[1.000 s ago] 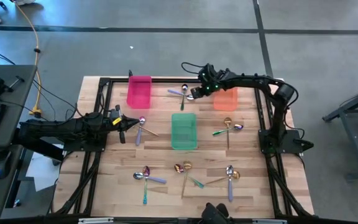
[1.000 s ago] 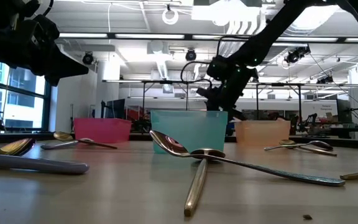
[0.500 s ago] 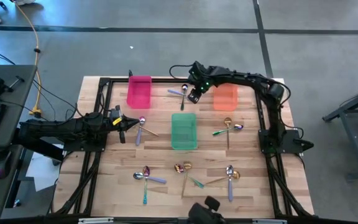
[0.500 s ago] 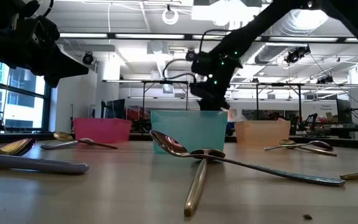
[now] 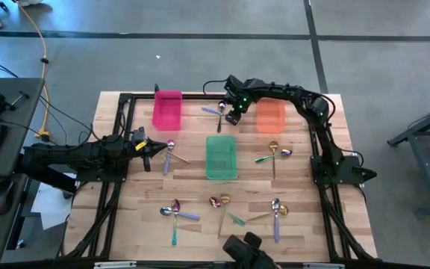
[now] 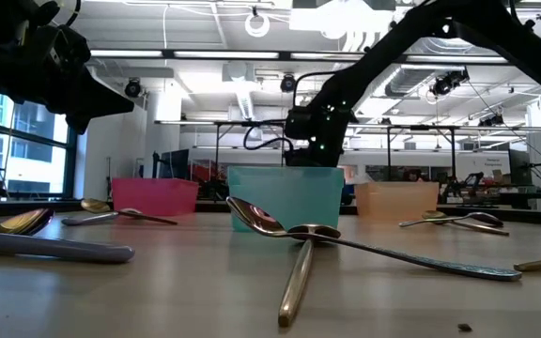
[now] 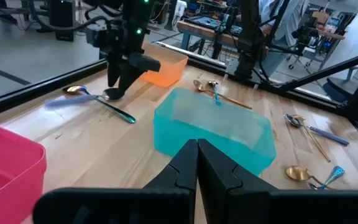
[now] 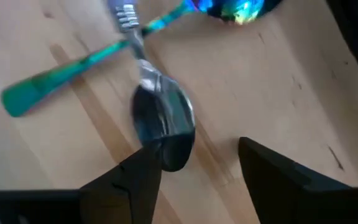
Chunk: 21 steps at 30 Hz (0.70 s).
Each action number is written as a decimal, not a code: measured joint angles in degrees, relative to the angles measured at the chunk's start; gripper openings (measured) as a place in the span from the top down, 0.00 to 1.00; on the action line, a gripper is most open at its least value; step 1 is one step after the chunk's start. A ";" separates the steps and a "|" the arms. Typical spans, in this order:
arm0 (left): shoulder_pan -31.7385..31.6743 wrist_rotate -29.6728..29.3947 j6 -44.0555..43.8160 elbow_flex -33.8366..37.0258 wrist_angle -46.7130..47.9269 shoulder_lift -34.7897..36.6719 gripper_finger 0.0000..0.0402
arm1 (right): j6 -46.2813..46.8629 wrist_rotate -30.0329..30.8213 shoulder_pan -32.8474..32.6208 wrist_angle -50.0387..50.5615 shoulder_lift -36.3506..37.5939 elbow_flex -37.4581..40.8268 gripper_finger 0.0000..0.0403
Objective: Sort silverware by color (type)
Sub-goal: Put the top center purple spoon into the orange bin
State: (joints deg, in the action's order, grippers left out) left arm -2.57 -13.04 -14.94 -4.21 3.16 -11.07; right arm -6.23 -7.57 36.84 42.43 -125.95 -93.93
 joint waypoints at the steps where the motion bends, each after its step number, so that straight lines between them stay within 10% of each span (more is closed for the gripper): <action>1: -0.02 0.00 0.00 0.00 0.01 0.00 1.00 | 0.15 0.08 0.00 -0.05 -0.18 -0.05 0.49; 21: 0.00 0.00 0.11 0.01 0.76 0.02 1.00 | -2.59 0.68 0.28 0.14 -1.86 -0.35 0.98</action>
State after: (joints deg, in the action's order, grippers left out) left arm -2.57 -13.04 -14.83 -4.20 3.92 -11.05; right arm -8.83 -6.89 37.12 42.57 -127.82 -94.28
